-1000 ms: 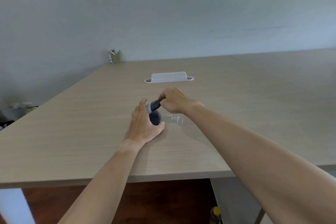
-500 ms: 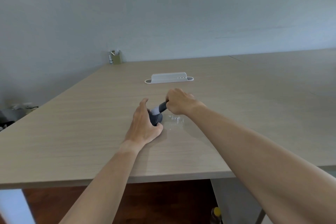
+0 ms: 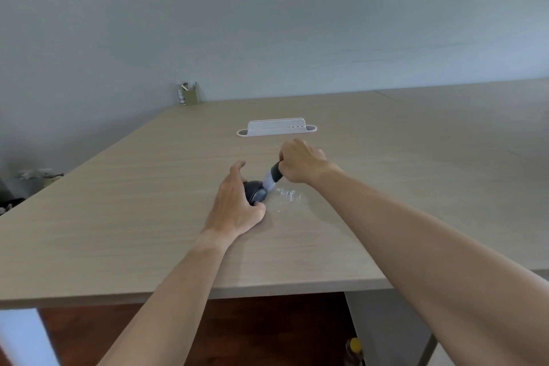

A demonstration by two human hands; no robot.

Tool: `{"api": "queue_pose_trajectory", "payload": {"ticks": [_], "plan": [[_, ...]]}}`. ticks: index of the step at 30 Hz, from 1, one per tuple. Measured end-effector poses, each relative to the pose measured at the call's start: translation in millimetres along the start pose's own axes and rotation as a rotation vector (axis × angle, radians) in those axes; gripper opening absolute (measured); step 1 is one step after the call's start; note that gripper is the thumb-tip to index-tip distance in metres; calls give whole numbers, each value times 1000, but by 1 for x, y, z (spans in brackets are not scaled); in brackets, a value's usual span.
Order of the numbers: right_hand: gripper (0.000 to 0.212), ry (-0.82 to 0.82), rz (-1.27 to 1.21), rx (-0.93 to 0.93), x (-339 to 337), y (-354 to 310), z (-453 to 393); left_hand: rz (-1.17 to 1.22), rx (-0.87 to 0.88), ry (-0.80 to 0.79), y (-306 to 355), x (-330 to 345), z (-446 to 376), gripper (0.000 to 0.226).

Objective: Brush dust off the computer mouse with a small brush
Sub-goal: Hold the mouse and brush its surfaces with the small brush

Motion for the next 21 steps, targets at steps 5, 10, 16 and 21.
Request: {"api": "queue_pose_trajectory", "payload": {"ticks": [5,10,16,21], "plan": [[33,-80,-300,-127,2,-13,-5,-23,8,2,1,0,-1,88],[29,-36,-51,-140,5,-12,5,-25,-4,-19,-1,1,-1,91],[51,-19,-275,-138,-9,-2,-3,-5,-11,-17,-3,2,-3,90],[36,-64,-214,-204,6,-13,4,-10,-2,-16,-5,2,-4,91]]}}
Point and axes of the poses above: each hand's wrist, its own z-axis away from the middle knuckle, its own x-axis out of the palm, y = z × x, the point moved 7 cm from there along -z, towards the middle knuckle, and after that the axes turned 11 degrees about z, right-handed, at the moved point
